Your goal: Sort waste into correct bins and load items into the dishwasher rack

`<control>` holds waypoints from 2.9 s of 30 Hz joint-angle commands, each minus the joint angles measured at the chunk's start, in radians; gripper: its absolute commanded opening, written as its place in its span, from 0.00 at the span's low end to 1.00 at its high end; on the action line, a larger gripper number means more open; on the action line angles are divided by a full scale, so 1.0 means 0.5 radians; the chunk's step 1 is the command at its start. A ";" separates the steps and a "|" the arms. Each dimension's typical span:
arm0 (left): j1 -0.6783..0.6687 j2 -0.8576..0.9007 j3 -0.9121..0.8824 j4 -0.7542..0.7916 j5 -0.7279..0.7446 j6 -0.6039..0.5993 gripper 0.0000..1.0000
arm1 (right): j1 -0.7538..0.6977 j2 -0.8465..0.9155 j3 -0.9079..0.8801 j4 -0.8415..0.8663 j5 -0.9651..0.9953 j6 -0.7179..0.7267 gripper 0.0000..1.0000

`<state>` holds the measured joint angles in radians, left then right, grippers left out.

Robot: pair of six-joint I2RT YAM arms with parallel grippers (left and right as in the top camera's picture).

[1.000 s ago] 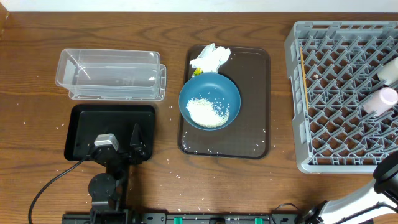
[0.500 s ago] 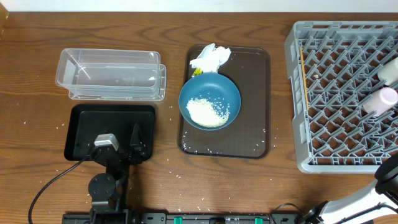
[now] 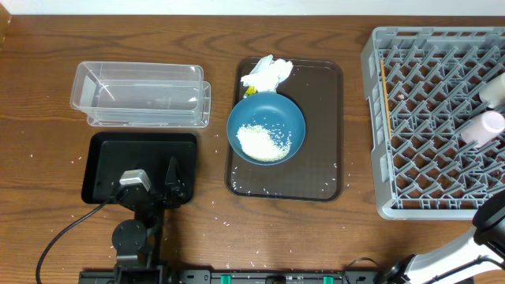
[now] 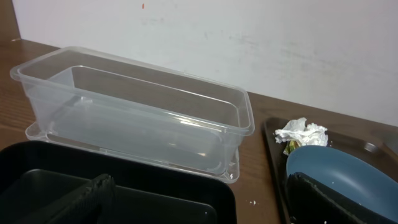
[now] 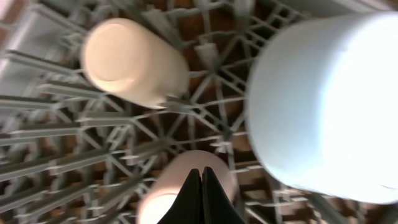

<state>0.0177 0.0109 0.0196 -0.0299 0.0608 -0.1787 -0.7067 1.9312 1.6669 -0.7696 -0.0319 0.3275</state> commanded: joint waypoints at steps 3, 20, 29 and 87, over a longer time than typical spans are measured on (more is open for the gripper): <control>-0.001 -0.014 -0.031 -0.073 0.004 0.027 0.91 | -0.006 0.043 0.011 -0.105 0.227 -0.027 0.01; -0.001 -0.014 -0.031 -0.073 0.004 0.027 0.91 | -0.089 0.069 0.008 -0.175 0.237 0.002 0.01; -0.001 -0.014 -0.031 -0.073 0.004 0.027 0.91 | -0.095 0.170 0.005 -0.141 0.264 0.002 0.01; -0.001 -0.014 -0.031 -0.073 0.004 0.027 0.91 | 1.254 -0.239 0.005 0.102 -0.546 -0.137 0.70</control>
<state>0.0177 0.0109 0.0196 -0.0299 0.0608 -0.1787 -0.1795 1.7939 1.6684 -0.7132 -0.4984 0.3016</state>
